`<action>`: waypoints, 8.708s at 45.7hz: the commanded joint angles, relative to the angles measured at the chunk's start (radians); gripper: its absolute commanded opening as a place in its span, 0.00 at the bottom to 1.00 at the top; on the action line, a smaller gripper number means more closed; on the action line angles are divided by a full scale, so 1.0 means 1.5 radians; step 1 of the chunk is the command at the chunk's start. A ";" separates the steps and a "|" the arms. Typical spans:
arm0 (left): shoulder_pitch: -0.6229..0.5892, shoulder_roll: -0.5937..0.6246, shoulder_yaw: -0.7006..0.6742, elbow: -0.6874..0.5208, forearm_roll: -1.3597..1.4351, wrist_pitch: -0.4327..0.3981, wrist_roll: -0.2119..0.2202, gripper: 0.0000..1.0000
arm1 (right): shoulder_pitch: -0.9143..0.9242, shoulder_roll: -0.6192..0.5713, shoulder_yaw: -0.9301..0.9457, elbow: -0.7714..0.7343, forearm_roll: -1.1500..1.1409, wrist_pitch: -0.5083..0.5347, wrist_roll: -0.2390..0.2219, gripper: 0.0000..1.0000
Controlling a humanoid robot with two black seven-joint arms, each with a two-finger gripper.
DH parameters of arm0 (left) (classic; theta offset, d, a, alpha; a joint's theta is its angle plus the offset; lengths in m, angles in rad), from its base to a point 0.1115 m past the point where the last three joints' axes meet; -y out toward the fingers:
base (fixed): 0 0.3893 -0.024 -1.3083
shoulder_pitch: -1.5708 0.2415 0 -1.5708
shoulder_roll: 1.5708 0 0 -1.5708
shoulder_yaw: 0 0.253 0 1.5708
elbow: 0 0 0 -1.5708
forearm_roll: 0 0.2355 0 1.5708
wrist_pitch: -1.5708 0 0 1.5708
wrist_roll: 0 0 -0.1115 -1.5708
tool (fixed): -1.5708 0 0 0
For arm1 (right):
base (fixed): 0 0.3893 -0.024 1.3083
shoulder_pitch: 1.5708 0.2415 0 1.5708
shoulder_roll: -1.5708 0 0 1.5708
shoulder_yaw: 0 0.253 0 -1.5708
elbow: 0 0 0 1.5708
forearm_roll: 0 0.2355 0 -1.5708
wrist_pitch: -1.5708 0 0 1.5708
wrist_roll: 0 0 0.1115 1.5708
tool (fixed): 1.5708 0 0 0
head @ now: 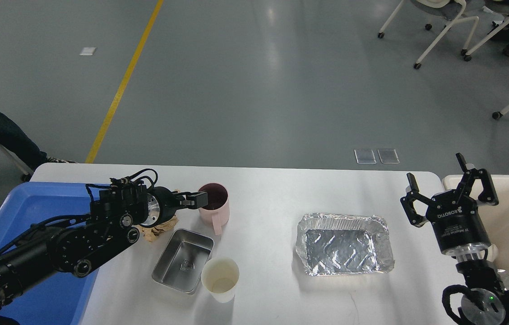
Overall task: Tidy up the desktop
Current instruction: 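Reach the left gripper to the pink mug and grasp its rim, then lift the pink mug and lower it into the blue bin, then open the left gripper and withdraw it from the mug, then reach the left gripper to the small steel tray and grasp its edge, then lift the steel tray and drop it into the blue bin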
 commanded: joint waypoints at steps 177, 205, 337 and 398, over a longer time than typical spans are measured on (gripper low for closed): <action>0.240 0.735 -0.203 -0.447 -0.190 0.026 -0.198 0.97 | -0.002 0.004 -0.005 0.008 0.001 0.001 0.020 1.00; 0.243 0.656 -0.187 -0.453 -0.190 -0.057 -0.142 0.97 | -0.011 -0.003 -0.005 0.012 0.000 0.001 0.020 1.00; 0.061 0.273 -0.174 -0.352 -0.058 -0.155 -0.032 0.01 | -0.014 -0.004 0.004 0.017 0.001 0.001 0.020 1.00; 0.226 0.446 -0.182 0.033 -0.262 -0.050 -0.084 0.04 | -0.022 -0.007 -0.005 0.025 0.001 0.001 0.019 1.00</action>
